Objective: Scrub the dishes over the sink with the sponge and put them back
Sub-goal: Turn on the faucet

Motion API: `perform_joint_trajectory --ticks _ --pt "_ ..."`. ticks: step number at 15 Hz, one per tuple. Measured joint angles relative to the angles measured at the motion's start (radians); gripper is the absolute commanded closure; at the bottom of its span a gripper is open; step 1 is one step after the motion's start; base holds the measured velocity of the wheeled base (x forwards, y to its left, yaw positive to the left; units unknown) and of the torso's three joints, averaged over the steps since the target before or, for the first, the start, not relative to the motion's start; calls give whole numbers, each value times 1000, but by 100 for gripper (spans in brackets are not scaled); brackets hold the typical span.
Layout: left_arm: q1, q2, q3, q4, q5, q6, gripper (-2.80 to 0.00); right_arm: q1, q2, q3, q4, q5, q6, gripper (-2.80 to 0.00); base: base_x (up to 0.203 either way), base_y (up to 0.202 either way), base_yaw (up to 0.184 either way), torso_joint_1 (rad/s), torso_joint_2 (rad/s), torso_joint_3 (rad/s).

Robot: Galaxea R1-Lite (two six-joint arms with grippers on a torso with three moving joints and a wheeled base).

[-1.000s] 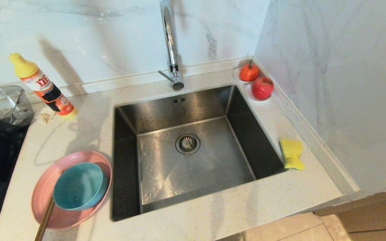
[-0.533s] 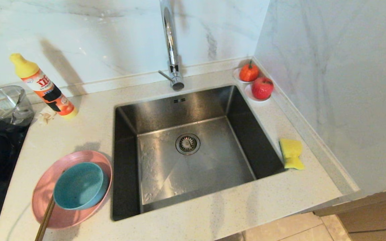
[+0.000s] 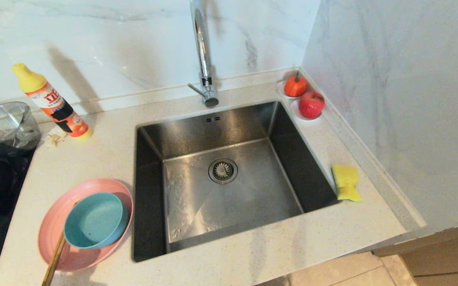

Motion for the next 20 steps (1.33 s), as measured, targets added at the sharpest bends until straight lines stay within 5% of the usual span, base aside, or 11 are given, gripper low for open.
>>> perform_joint_trajectory --ticks 6,10,17,20 --pt "-35 -30 189 -162 8 -7 0 0 0 0 0 0 0 0 0 0 0 0 0 0" --pt "-139 -105 205 -91 104 -17 0 0 0 0 0 0 -1 0 0 0 0 0 0 0" --pt "-142 -295 207 6 137 -39 0 0 0 0 0 0 0 0 0 0 0 0 0 0" --pt "-142 -305 208 0 166 -121 0 0 0 0 0 0 -1 0 0 0 0 0 0 0"
